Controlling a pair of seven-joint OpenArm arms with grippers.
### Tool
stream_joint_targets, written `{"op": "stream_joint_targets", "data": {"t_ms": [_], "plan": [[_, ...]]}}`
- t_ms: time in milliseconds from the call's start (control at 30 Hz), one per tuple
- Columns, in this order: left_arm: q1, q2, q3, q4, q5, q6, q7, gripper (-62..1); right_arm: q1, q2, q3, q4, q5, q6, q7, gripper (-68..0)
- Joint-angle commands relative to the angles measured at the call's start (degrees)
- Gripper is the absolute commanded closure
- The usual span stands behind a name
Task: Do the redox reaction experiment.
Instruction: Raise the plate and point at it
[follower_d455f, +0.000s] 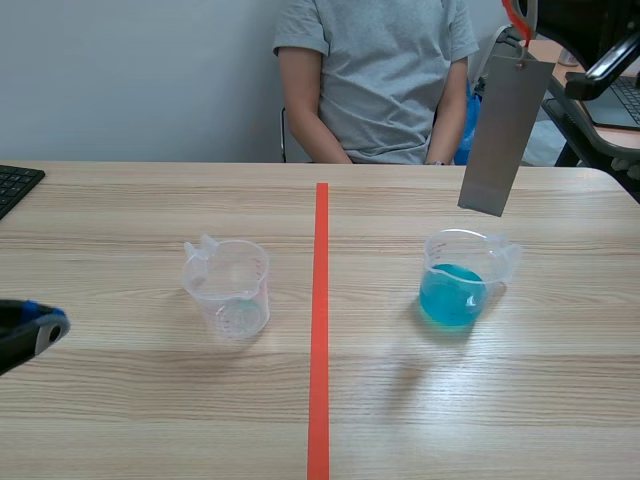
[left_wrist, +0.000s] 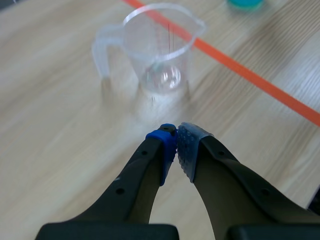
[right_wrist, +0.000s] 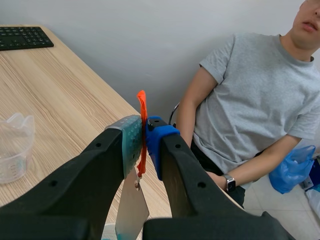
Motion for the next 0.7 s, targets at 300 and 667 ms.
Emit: {"op": "stream_joint_targets", "data": {"t_ms": [300, 667], "plan": [[-31.5, 3.3, 25.1, 0.2, -0.3, -0.3, 9.1, -5.1, 0.7, 0.9, 0.8, 0.8, 0.9, 0.3, 0.8, -1.5], [-51.6, 18.4, 43.1, -9.4, 0.3, 1.5, 15.5, -5.1, 0.7, 0.9, 0.8, 0.8, 0.9, 0.3, 0.8, -1.5]]}}
